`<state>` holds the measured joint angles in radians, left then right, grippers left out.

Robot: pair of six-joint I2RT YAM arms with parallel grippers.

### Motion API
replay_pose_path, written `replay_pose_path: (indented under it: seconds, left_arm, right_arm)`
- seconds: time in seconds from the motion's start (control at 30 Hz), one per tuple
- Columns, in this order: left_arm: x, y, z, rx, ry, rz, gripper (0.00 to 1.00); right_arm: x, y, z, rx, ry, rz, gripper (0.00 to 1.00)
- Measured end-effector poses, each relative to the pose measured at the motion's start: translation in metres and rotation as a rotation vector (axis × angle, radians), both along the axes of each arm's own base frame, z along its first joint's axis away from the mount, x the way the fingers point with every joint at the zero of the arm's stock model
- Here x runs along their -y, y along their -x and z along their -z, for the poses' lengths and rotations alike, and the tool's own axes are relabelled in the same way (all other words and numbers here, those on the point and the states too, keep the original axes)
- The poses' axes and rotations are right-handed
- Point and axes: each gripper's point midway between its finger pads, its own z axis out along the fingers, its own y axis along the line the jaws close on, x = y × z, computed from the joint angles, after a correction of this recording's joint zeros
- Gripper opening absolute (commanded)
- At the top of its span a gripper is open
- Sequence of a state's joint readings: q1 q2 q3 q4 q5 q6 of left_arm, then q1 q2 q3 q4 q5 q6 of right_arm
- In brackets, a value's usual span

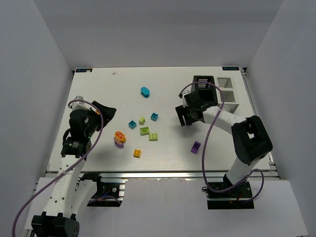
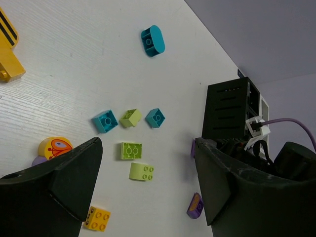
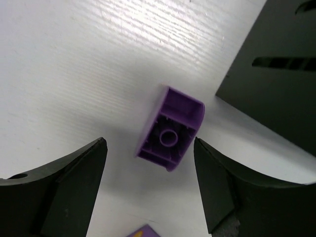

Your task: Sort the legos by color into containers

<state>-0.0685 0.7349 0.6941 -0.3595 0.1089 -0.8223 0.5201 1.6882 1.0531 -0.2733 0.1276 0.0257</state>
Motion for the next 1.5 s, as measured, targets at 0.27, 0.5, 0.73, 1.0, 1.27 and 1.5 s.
replay_pose_path:
  seconds: [0.27,0.5,0.73,1.0,1.27,1.5]
  left_arm:
    - [0.001,0.0,0.003,-0.008,-0.007,0.008,0.84]
    - [0.001,0.004,-0.005,0.018,0.002,0.008,0.83]
    - [0.005,0.006,0.003,0.01,0.016,0.024,0.72]
    - [0.01,0.003,0.014,-0.022,0.022,0.058,0.69]
    - [0.011,0.008,0.015,-0.029,0.01,0.067,0.76]
    - [0.01,0.011,0.01,-0.014,0.011,0.067,0.77]
  right_arm:
    - [-0.009,-0.011,0.017,-0.04,0.001,0.05,0.64]
    - [-0.005,-0.008,0.022,-0.055,0.018,0.053,0.3]
    - [-0.012,0.002,0.005,-0.005,-0.014,-0.11,0.0]
    - [-0.039,0.013,-0.123,0.335,-0.221,-0.568,0.0]
    - [0.016,-0.079,-0.202,0.453,-0.309,-0.42,0.0]
    - [0.118,-0.142,-0.19,0.402,-0.262,-0.168,0.0]
